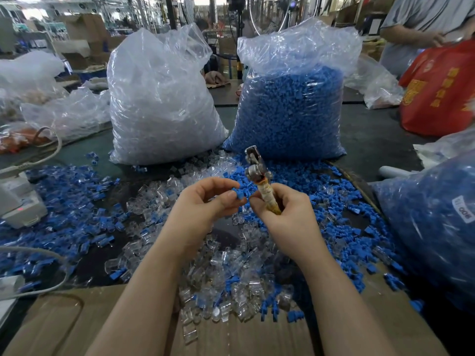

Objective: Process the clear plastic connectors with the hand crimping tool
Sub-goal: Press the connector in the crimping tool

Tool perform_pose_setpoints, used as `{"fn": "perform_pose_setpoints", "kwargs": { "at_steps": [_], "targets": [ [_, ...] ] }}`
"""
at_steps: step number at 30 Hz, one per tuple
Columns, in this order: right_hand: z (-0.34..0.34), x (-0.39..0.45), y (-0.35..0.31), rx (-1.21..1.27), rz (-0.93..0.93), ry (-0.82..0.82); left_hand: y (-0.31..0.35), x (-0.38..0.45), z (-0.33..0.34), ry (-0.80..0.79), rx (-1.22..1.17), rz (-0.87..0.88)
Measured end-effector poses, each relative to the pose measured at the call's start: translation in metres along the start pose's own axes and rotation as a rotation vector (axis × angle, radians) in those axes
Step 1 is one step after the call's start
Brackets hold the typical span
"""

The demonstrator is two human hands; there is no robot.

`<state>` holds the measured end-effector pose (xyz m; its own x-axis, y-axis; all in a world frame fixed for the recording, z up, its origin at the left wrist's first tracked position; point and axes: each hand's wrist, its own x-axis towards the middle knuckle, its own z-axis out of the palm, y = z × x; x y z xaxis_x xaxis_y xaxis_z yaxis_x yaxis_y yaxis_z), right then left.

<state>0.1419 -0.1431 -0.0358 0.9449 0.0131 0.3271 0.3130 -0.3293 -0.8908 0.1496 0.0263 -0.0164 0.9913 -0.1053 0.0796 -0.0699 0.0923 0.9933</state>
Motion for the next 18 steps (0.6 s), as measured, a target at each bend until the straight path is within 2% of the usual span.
{"fn": "perform_pose_setpoints", "kwargs": {
  "at_steps": [7, 12, 15, 18],
  "targets": [
    [0.0, 0.0, -0.002, 0.063, -0.009, -0.011, 0.0, -0.001, 0.001, -0.029, 0.144, 0.108],
    [0.001, 0.001, -0.002, 0.078, -0.018, -0.022, 0.003, -0.003, 0.001, -0.05, 0.195, 0.115],
    [0.001, 0.001, 0.0, 0.048, -0.009, -0.007, 0.0, 0.001, -0.011, 0.015, 0.37, 0.072],
    [0.001, 0.0, 0.002, 0.016, 0.004, 0.004, -0.007, 0.002, -0.03, 0.129, 0.745, -0.054]
  ]
}}
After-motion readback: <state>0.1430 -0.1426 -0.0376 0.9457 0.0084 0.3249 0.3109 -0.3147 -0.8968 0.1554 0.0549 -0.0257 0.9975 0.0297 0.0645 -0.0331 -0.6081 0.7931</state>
